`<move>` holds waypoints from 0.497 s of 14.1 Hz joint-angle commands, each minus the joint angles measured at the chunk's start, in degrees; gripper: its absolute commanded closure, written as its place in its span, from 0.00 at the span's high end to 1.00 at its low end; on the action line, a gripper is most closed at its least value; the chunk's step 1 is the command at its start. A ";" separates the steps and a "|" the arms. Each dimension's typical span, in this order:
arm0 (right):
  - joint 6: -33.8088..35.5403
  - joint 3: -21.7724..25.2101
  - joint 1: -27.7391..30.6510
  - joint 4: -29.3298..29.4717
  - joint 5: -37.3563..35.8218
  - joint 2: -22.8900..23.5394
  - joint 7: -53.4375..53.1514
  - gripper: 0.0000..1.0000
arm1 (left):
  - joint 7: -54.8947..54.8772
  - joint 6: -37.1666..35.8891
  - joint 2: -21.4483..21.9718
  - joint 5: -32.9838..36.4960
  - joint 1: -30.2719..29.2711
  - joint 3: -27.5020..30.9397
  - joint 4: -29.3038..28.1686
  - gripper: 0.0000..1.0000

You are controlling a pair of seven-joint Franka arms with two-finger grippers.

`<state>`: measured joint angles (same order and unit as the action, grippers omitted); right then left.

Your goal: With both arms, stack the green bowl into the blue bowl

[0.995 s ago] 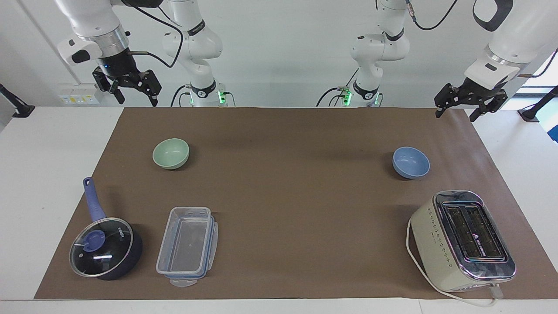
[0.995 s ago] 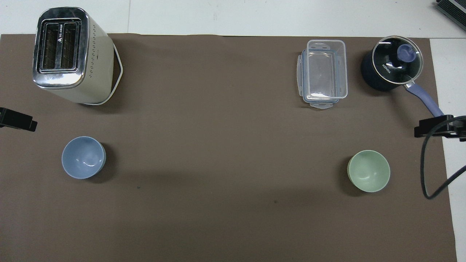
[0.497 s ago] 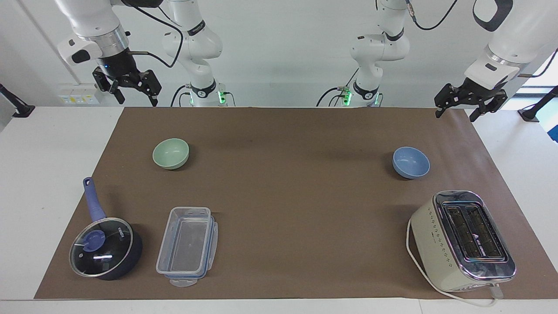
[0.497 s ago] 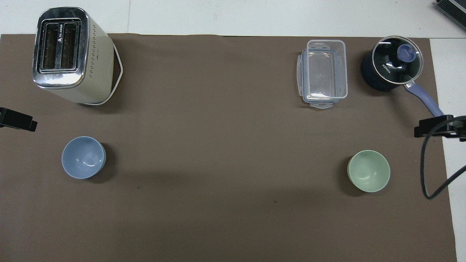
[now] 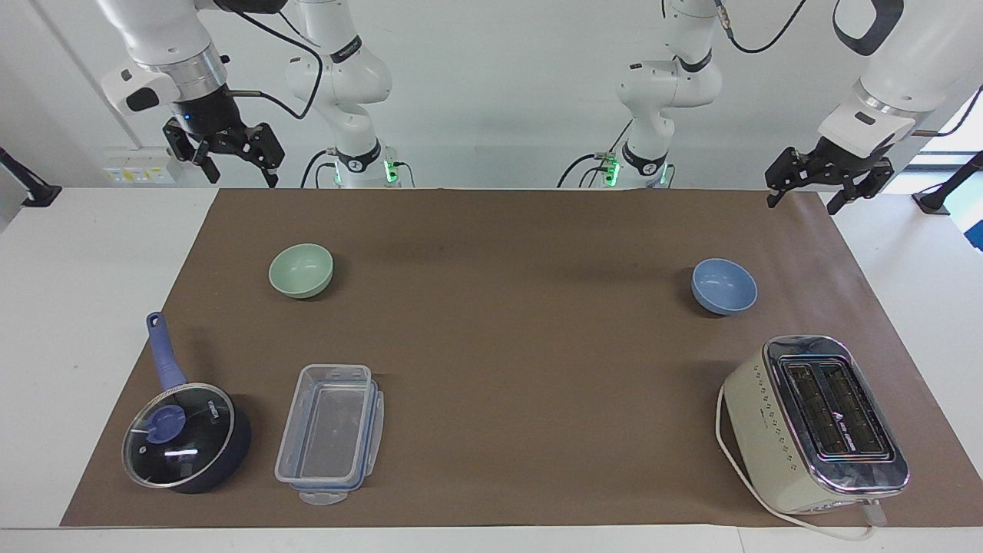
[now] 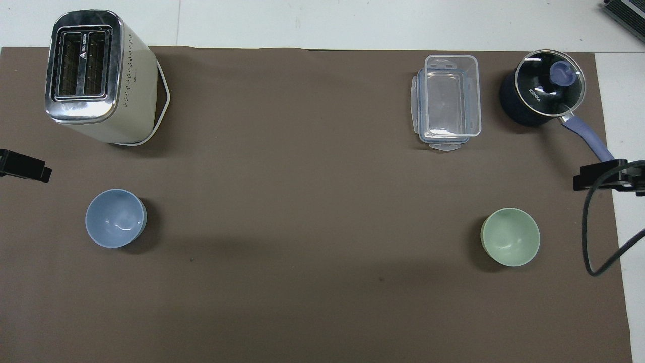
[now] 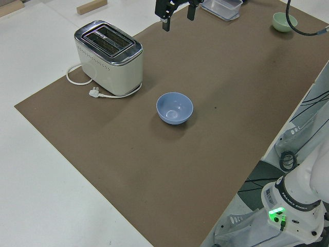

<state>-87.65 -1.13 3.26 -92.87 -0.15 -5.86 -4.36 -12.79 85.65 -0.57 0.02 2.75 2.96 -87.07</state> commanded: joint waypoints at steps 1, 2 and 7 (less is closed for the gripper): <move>0.29 -0.19 0.52 -0.38 1.20 -0.56 0.67 1.00 | -0.13 -0.05 1.45 0.06 0.67 0.47 -1.61 1.00; 0.29 -0.19 0.52 -0.38 1.20 -0.64 0.67 1.00 | -0.13 -0.05 1.45 0.06 0.67 0.47 -1.61 1.00; 0.29 -0.19 0.52 -0.38 1.20 -0.64 0.67 1.00 | -0.04 -0.05 1.98 0.06 0.67 0.47 -2.58 1.00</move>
<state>-87.65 -1.12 3.26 -92.87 -0.15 -5.86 -4.36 -12.79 85.65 -0.48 0.02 2.75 2.96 -87.40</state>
